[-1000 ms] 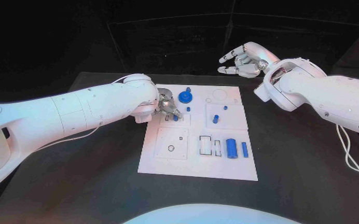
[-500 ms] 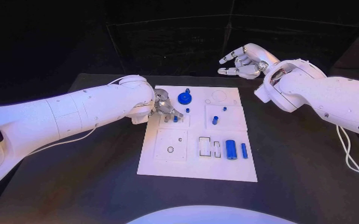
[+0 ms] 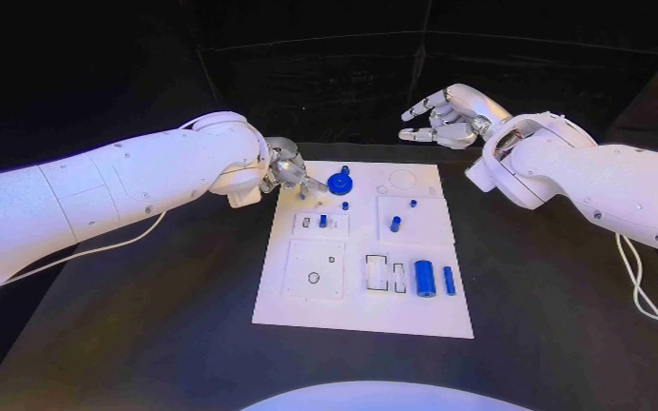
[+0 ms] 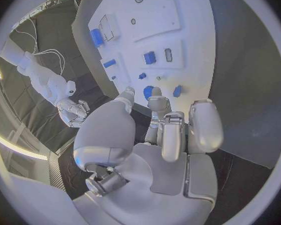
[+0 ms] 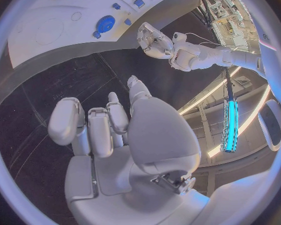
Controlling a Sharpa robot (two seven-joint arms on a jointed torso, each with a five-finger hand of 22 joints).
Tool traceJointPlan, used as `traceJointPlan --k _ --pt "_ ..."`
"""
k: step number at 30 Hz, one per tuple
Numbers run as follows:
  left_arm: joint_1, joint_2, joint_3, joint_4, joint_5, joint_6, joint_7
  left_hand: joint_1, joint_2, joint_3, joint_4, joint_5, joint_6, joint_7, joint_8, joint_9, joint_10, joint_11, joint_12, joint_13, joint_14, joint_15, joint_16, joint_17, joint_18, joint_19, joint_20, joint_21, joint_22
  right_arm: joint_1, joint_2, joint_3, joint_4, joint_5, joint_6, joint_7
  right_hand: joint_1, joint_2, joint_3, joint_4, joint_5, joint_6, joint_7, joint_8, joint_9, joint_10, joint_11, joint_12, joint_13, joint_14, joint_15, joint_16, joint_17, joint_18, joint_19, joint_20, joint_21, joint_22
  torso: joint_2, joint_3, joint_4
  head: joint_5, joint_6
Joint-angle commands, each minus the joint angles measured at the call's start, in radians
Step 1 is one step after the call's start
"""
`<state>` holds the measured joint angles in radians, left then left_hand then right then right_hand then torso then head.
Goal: Assemble the parts on the task board
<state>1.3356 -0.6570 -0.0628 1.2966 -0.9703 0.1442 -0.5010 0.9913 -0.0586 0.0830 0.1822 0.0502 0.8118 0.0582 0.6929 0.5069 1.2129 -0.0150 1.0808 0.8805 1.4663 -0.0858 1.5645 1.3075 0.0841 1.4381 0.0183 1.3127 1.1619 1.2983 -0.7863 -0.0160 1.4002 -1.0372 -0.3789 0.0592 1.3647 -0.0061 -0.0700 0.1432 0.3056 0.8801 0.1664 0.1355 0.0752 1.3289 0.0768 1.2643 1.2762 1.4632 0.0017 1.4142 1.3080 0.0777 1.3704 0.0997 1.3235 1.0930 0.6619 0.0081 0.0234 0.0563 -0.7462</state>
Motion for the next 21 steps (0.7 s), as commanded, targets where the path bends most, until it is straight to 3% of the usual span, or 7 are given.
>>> traceJointPlan --k 1,4,8,11,16,21 --pt "0.013 0.005 0.004 -0.028 0.033 0.0 0.039 0.028 0.011 -0.016 0.0 -0.002 -0.036 0.019 -0.034 -0.024 -0.012 0.015 -0.008 -0.014 0.105 0.016 0.006 0.263 -0.001 -0.009 0.009 -0.011 -0.014 0.002 0.0 0.001 -0.003 -0.002 0.01 0.006 -0.002 0.003 -0.006 0.001 -0.007 -0.008 0.0 0.004 -0.001 -0.006 0.001 -0.004 -0.001 0.048 -0.006 -0.005 0.004 0.015 -0.005 0.0 -0.006 -0.001 -0.001 -0.0011 0.0011 0.002 0.003" --pt "0.027 0.026 0.007 -0.083 0.038 0.016 0.044 0.047 0.022 -0.035 0.003 -0.002 -0.044 0.029 -0.05 -0.043 -0.011 0.025 -0.003 -0.013 0.105 0.024 0.006 0.263 0.0 -0.009 0.02 -0.014 -0.016 0.002 0.0 0.001 -0.007 -0.002 0.01 0.005 -0.002 0.003 -0.006 0.001 -0.006 -0.008 0.0 0.004 -0.001 -0.006 0.001 -0.004 0.0 0.048 -0.006 -0.005 0.004 0.015 -0.005 0.0 -0.006 -0.001 -0.002 -0.0015 0.0001 0.005 0.008" --pt "0.034 0.063 0.008 -0.156 0.039 0.054 0.037 0.054 0.028 -0.045 0.007 -0.002 -0.041 0.031 -0.053 -0.051 -0.009 0.026 0.001 -0.011 0.105 0.027 0.006 0.263 0.0 -0.008 0.023 -0.012 -0.013 0.002 0.002 0.001 -0.008 -0.002 0.011 0.004 -0.001 0.005 -0.007 0.001 -0.005 -0.008 0.0 0.004 -0.001 -0.006 0.001 -0.004 -0.001 0.048 -0.006 -0.006 0.003 0.015 -0.005 0.0 -0.006 0.0 0.001 0.0016 -0.0043 0.011 0.012" --pt "0.036 0.092 0.007 -0.209 0.037 0.086 0.031 0.059 0.034 -0.054 0.011 -0.002 -0.035 0.031 -0.054 -0.057 -0.007 0.027 0.006 -0.008 0.105 0.028 0.006 0.263 0.0 -0.006 0.025 -0.01 -0.009 0.002 0.005 0.001 -0.008 -0.002 0.013 0.004 0.0 0.006 -0.007 0.001 -0.003 -0.008 0.0 0.005 -0.001 -0.006 0.0 -0.004 0.0 0.048 -0.006 -0.006 0.003 0.015 -0.005 0.0 -0.007 -0.001 0.001 -0.0002 -0.004 0.011 0.012" --pt "0.03 0.131 0.005 -0.276 -0.017 0.109 0.03 0.064 0.041 -0.062 0.015 -0.002 -0.03 0.031 -0.055 -0.062 -0.005 0.026 0.011 -0.004 0.105 0.028 0.006 0.263 -0.001 -0.004 0.027 -0.008 -0.005 0.002 0.007 0.001 -0.008 -0.003 0.013 0.003 0.001 0.007 -0.007 0.001 -0.001 -0.008 0.0 0.005 -0.001 -0.006 0.0 -0.003 0.0 0.048 -0.006 -0.006 0.003 0.015 -0.005 0.0 -0.007 -0.001 0.003 -0.002 -0.0032 0.011 0.014" --pt "0.019 0.161 0.004 -0.325 -0.057 0.126 0.03 0.066 0.045 -0.067 0.018 -0.002 -0.028 0.031 -0.056 -0.065 -0.002 0.026 0.015 0.001 0.105 0.028 0.006 0.263 -0.001 -0.004 0.027 -0.006 -0.003 0.002 0.009 0.001 -0.009 -0.003 0.011 0.005 0.004 0.009 -0.008 0.001 0.005 -0.008 0.0 0.006 0.0 -0.005 0.0 -0.003 0.0 0.048 -0.006 -0.008 0.001 0.015 -0.005 0.0 -0.009 -0.003 0.002 -0.0011 -0.0044 0.013 0.011"
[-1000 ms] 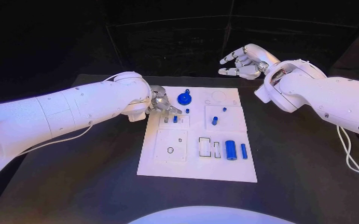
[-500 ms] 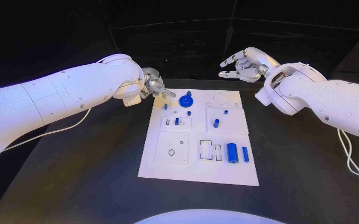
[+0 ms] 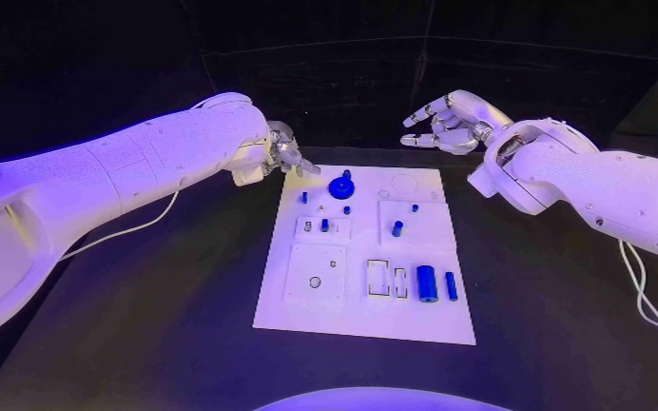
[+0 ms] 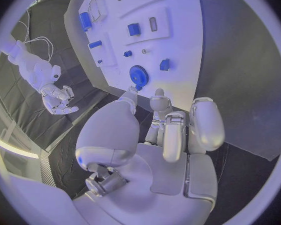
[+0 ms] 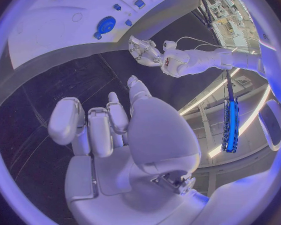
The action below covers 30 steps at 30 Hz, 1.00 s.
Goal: Assemble the parts on the task board
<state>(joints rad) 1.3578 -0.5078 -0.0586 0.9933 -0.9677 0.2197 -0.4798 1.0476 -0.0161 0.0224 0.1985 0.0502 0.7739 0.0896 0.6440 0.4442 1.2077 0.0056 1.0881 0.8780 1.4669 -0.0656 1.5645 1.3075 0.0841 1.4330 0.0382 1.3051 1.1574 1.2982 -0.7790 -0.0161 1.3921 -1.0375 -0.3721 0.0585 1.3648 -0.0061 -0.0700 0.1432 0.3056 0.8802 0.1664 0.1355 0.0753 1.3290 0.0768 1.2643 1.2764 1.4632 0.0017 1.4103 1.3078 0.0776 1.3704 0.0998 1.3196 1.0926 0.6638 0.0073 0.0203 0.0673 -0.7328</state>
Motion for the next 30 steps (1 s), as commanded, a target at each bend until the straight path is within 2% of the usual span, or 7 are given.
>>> traceJointPlan --k 1,9,15,30 --pt "-0.005 0.015 0.0 -0.027 -0.062 0.052 0.009 0.01 0.003 -0.007 0.002 -0.002 0.01 -0.001 -0.007 -0.003 0.004 0.006 0.009 0.004 0.104 0.008 0.006 0.263 -0.001 0.002 0.008 0.001 0.002 0.002 0.001 0.001 -0.001 -0.002 0.004 0.006 0.004 0.009 -0.008 0.001 0.005 -0.008 0.0 0.006 -0.001 -0.005 0.0 -0.003 -0.001 0.048 -0.006 -0.004 0.001 0.015 -0.005 0.0 -0.005 -0.002 -0.001 0.0002 -0.0011 0.001 -0.002" --pt "-0.021 0.052 -0.001 -0.091 -0.078 0.076 0.007 0.007 0.012 -0.041 0.023 -0.003 0.027 -0.004 -0.002 -0.013 0.026 0.003 0.044 0.042 0.104 0.006 0.006 0.263 -0.002 0.006 0.007 0.007 0.012 0.002 0.005 0.001 -0.004 -0.002 0.004 0.007 0.005 0.01 -0.008 0.001 0.007 -0.008 0.0 0.007 -0.001 -0.006 0.0 -0.004 -0.001 0.048 -0.006 -0.005 0.0 0.015 -0.005 0.0 -0.006 -0.004 0.0 -0.0002 -0.0008 0.003 -0.006" --pt "-0.032 0.071 -0.001 -0.126 -0.081 0.108 0.004 0.009 0.014 -0.05 0.026 -0.003 0.033 -0.006 0.0 -0.016 0.028 0.001 0.048 0.045 0.104 0.005 0.006 0.263 -0.003 0.007 0.007 0.009 0.015 0.002 0.009 0.001 -0.006 -0.002 0.01 0.008 0.007 0.012 -0.008 0.001 0.012 -0.008 0.0 0.007 0.0 -0.006 0.0 -0.004 -0.002 0.048 -0.006 -0.006 0.0 0.016 -0.006 0.0 -0.007 -0.006 -0.001 0.0017 -0.0007 0.005 -0.01" --pt "-0.046 0.086 -0.001 -0.144 -0.082 0.158 0.011 0.034 0.024 -0.065 0.023 -0.003 0.045 -0.01 0.006 -0.021 0.026 -0.001 0.052 0.046 0.104 0.003 0.006 0.263 -0.003 0.008 0.005 0.011 0.018 0.002 0.013 0.001 -0.008 -0.002 0.013 0.01 0.01 0.014 -0.008 0.0 0.016 -0.009 0.0 0.008 0.0 -0.005 0.0 -0.004 -0.001 0.048 -0.007 -0.006 0.0 0.016 -0.007 -0.001 -0.009 -0.009 -0.002 0.0015 0.0013 0.007 -0.008"
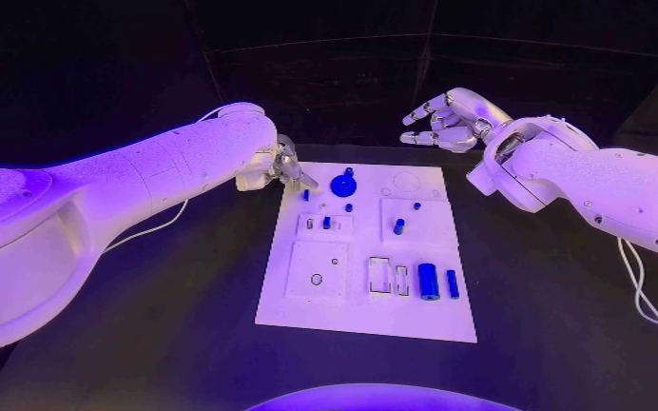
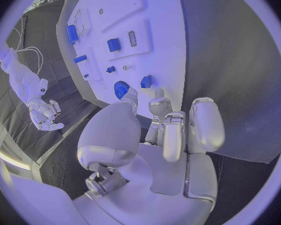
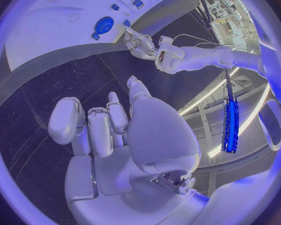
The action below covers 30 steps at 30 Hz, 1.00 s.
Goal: Assemble the parts on the task board
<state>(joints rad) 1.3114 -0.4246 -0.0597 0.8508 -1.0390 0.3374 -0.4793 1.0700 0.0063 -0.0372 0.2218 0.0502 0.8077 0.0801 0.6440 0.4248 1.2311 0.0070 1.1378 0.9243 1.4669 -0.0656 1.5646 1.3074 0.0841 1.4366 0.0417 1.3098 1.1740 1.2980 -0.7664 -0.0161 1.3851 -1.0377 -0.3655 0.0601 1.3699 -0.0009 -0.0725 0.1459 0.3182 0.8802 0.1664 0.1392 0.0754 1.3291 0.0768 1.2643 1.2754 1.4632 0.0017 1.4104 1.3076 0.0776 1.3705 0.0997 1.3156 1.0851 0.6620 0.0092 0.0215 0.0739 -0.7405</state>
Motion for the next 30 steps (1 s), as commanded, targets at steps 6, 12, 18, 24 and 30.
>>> traceJointPlan --k 6,12,18,24,30 --pt "-0.002 0.005 0.0 -0.001 -0.011 0.051 0.009 0.027 0.009 -0.01 -0.004 -0.003 0.018 -0.002 0.01 -0.004 0.003 -0.005 0.005 0.001 0.104 0.001 0.006 0.263 -0.003 0.004 0.0 0.006 0.003 0.002 0.0 0.001 -0.001 -0.002 0.005 0.008 0.004 0.009 -0.006 -0.002 0.003 -0.009 0.0 0.004 -0.001 -0.006 0.0 -0.004 0.0 0.048 -0.007 -0.006 0.001 0.016 -0.007 -0.001 -0.005 -0.002 0.0 -0.0003 -0.0014 -0.001 0.001" --pt "-0.002 0.005 0.0 0.006 -0.011 0.049 0.013 0.052 0.023 -0.012 -0.015 -0.002 0.022 -0.004 0.014 -0.007 0.002 -0.006 0.006 0.0 0.104 0.0 0.006 0.263 -0.003 0.004 -0.002 0.005 0.002 0.002 -0.001 0.001 0.0 -0.002 0.003 0.009 0.005 0.009 -0.006 -0.002 0.003 -0.009 0.0 0.004 -0.001 -0.006 0.0 -0.004 0.0 0.048 -0.007 -0.006 0.0 0.016 -0.007 -0.001 -0.005 -0.002 0.0 0.0001 0.0002 -0.003 0.001" --pt "-0.002 0.004 0.0 0.017 -0.008 0.046 0.012 0.07 0.033 -0.011 -0.024 -0.002 0.025 -0.005 0.017 -0.009 0.002 -0.007 0.008 0.0 0.104 -0.001 0.006 0.263 -0.003 0.003 -0.002 0.003 0.0 0.002 -0.001 0.001 -0.001 -0.002 0.002 0.008 0.006 0.01 -0.006 -0.003 0.005 -0.009 0.0 0.005 -0.001 -0.006 0.0 -0.005 -0.001 0.048 -0.007 -0.007 -0.001 0.016 -0.007 -0.001 -0.006 -0.003 0.0 -0.0003 -0.001 -0.003 0.0" --pt "-0.003 0.004 0.0 0.021 -0.007 0.036 0.011 0.087 0.048 -0.006 -0.033 -0.002 0.027 -0.005 0.021 -0.011 0.002 -0.008 0.008 -0.001 0.104 -0.002 0.006 0.263 -0.003 0.003 -0.003 0.003 0.001 0.002 -0.001 0.001 0.0 -0.002 0.002 0.008 0.006 0.01 -0.006 -0.003 0.005 -0.009 0.0 0.005 -0.001 -0.006 0.0 -0.005 -0.001 0.048 -0.007 -0.007 -0.001 0.016 -0.007 -0.001 -0.006 -0.003 0.0 -0.0001 -0.0004 -0.003 0.001" --pt "-0.003 0.003 0.0 0.024 -0.005 0.019 0.014 0.126 0.103 0.025 -0.052 -0.002 0.027 -0.007 0.025 -0.014 0.0 -0.009 0.008 -0.003 0.104 -0.003 0.006 0.263 -0.002 0.003 -0.004 0.002 0.0 0.002 -0.002 0.001 0.0 -0.002 0.002 0.007 0.006 0.01 -0.006 -0.003 0.006 -0.009 0.0 0.005 -0.001 -0.007 0.0 -0.005 -0.002 0.048 -0.007 -0.008 -0.001 0.016 -0.007 -0.001 -0.007 -0.003 0.0 -0.0003 -0.0001 -0.005 0.0"
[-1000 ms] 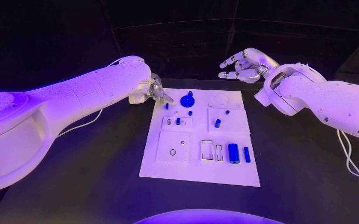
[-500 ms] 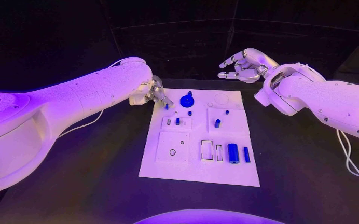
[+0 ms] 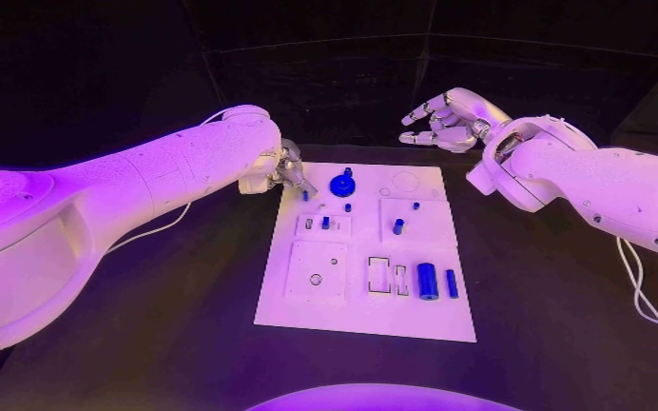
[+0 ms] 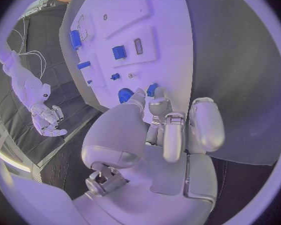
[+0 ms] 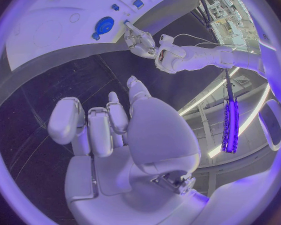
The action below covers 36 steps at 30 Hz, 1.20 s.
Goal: Assemble the parts on the task board
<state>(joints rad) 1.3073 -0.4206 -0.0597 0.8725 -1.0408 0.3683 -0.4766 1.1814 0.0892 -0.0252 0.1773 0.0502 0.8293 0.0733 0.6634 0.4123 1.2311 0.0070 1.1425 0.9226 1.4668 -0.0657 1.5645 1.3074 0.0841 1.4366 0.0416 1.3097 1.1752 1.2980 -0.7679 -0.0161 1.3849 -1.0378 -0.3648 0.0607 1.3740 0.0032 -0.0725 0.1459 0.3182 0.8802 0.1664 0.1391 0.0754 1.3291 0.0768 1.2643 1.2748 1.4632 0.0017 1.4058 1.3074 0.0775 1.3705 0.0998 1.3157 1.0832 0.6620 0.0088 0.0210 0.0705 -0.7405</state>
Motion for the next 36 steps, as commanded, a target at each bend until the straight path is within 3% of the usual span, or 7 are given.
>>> traceJointPlan --k 1,6,16,21,23,28,36 --pt "0.001 -0.001 0.0 0.003 -0.002 -0.015 0.011 0.033 0.036 0.027 -0.019 -0.002 0.003 -0.002 0.006 -0.003 0.0 -0.011 0.003 -0.003 0.104 -0.005 0.006 0.263 -0.002 0.002 -0.005 0.001 -0.002 0.002 -0.001 0.001 0.0 -0.002 0.001 0.007 0.002 0.006 -0.006 -0.003 0.006 -0.009 0.0 0.005 -0.001 -0.007 0.0 -0.005 -0.001 0.048 -0.007 -0.003 -0.001 0.017 -0.007 -0.001 -0.007 -0.001 0.0 0.0003 0.0003 -0.001 0.0" --pt "0.001 0.0 0.0 0.002 0.002 -0.015 0.009 0.13 0.073 0.101 -0.094 -0.001 -0.008 -0.013 0.01 -0.003 -0.006 -0.022 -0.001 -0.006 0.104 -0.013 0.006 0.263 -0.002 0.003 -0.011 0.001 -0.001 0.002 0.0 0.001 0.0 -0.002 0.002 0.006 0.002 0.006 -0.006 -0.003 0.006 -0.009 0.0 0.005 -0.001 -0.007 0.0 -0.005 -0.001 0.048 -0.007 -0.003 -0.001 0.017 -0.007 -0.001 -0.007 -0.001 0.0 0.0003 -0.001 0.0 -0.002" --pt "0.001 0.002 0.0 0.001 0.003 -0.007 0.011 0.16 0.064 0.248 -0.183 -0.003 -0.025 -0.009 0.024 0.001 -0.008 -0.019 -0.014 -0.017 0.104 -0.013 0.006 0.263 -0.003 0.004 -0.015 0.0 0.002 0.002 0.0 0.001 0.0 -0.002 0.002 0.005 0.002 0.006 -0.007 -0.003 0.007 -0.01 0.0 0.005 -0.001 -0.006 0.0 -0.004 -0.001 0.048 -0.007 -0.004 -0.002 0.017 -0.007 -0.001 -0.007 -0.002 0.0 0.0004 0.0001 -0.004 -0.004" --pt "0.001 -0.006 0.0 0.007 0.006 -0.021 0.016 0.127 0.028 0.351 -0.225 0.0 -0.033 -0.005 0.035 0.005 -0.009 -0.016 -0.023 -0.028 0.104 -0.01 0.006 0.263 -0.003 0.004 -0.012 -0.001 0.003 0.002 0.0 0.001 -0.001 -0.002 0.003 0.004 0.002 0.006 -0.007 -0.003 0.007 -0.01 0.0 0.005 -0.001 -0.006 0.0 -0.004 0.0 0.048 -0.007 -0.004 -0.002 0.017 -0.007 -0.001 -0.007 -0.002 0.0 0.0016 0.0029 -0.006 -0.001" --pt "0.001 -0.011 0.0 0.012 0.017 -0.027 0.018 0.083 0.002 0.436 -0.246 0.001 -0.032 -0.002 0.044 0.006 -0.003 -0.012 -0.025 -0.034 0.104 -0.008 0.006 0.263 -0.003 0.004 -0.008 -0.001 0.004 0.002 0.0 0.001 -0.001 -0.002 0.004 0.004 0.003 0.007 -0.008 -0.002 0.014 -0.01 0.0 0.006 -0.001 -0.006 0.0 -0.004 0.0 0.048 -0.007 -0.004 -0.002 0.017 -0.007 -0.001 -0.008 -0.002 -0.001 0.0009 0.0038 -0.005 -0.001" --pt "0.001 -0.035 0.0 0.037 0.049 -0.061 0.031 0.02 -0.036 0.557 -0.277 0.009 -0.029 -0.001 0.063 0.01 0.011 -0.016 -0.018 -0.032 0.104 -0.007 0.006 0.263 -0.003 0.005 -0.007 0.0 0.007 0.002 0.0 0.001 -0.002 -0.002 0.006 -0.001 0.009 0.011 -0.012 0.0 0.059 -0.012 0.0 0.009 -0.001 -0.006 -0.001 -0.004 -0.001 0.049 -0.007 -0.006 -0.002 0.017 -0.006 -0.002 -0.011 -0.004 -0.002 0.0018 0.0043 -0.001 0.001" --pt "0.002 -0.114 -0.001 0.155 0.07 -0.149 0.056 -0.043 -0.079 0.662 -0.302 0.046 -0.019 -0.007 0.089 0.017 0.039 -0.019 0.0 -0.015 0.104 -0.01 0.006 0.263 -0.005 0.011 -0.01 0.008 0.02 0.002 -0.001 0.001 -0.004 -0.001 0.005 -0.003 0.014 0.012 -0.015 0.002 0.093 -0.012 -0.001 0.012 -0.001 -0.005 -0.002 -0.002 0.0 0.05 -0.008 -0.008 -0.001 0.016 -0.004 -0.002 -0.012 -0.005 -0.001 0.0016 0.004 0.002 0.002"
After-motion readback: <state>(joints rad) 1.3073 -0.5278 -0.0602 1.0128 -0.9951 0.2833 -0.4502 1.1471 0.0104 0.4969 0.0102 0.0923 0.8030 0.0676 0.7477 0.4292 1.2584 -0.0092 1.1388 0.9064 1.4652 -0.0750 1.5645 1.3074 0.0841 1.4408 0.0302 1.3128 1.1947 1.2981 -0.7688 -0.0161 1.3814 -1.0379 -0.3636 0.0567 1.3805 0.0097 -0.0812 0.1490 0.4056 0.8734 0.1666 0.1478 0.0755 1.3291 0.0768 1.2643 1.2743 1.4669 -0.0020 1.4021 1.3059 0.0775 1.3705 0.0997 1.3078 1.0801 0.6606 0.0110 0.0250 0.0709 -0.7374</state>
